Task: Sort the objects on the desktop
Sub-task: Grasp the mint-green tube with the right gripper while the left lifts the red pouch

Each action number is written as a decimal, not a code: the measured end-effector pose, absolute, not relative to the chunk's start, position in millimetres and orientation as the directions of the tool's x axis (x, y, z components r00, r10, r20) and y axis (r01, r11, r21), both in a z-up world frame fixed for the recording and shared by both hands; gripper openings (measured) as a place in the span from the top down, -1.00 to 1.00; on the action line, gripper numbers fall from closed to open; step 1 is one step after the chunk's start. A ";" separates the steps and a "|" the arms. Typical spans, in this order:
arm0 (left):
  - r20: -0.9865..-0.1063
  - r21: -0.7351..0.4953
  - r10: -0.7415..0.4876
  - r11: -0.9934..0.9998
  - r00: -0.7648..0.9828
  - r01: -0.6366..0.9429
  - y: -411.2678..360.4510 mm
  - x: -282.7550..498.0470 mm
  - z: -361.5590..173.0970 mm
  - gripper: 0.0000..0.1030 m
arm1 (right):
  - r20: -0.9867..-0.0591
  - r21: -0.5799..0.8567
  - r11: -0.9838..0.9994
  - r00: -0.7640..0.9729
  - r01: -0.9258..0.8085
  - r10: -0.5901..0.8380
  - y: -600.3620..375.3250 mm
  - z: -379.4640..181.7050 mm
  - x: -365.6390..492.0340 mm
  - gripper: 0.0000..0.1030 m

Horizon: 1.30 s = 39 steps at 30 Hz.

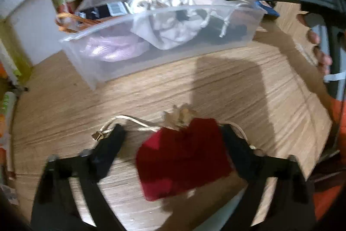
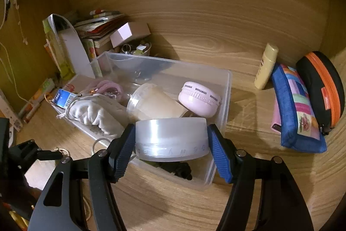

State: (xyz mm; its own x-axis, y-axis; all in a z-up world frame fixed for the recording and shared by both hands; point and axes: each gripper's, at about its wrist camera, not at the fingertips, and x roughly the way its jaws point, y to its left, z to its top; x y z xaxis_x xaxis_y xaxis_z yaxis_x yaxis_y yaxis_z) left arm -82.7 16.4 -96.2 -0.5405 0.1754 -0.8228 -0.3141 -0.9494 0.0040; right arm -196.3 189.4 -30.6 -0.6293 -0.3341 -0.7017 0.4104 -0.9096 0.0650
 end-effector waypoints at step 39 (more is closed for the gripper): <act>-0.726 -0.101 0.149 -0.989 -0.671 -0.111 -69.4 -11.1 -61.6 0.38 | -0.768 0.114 -0.759 -0.428 0.641 -0.477 91.8 -89.2 -5.5 -0.53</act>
State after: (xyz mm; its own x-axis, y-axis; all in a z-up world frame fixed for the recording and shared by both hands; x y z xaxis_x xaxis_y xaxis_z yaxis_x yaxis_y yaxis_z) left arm -11.1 -69.4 -61.6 -0.6712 0.1495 -0.7260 -0.1108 -0.9887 -0.1011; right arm -5.5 91.8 -89.2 -0.4282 -0.4768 -0.7676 0.6409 -0.7591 0.1140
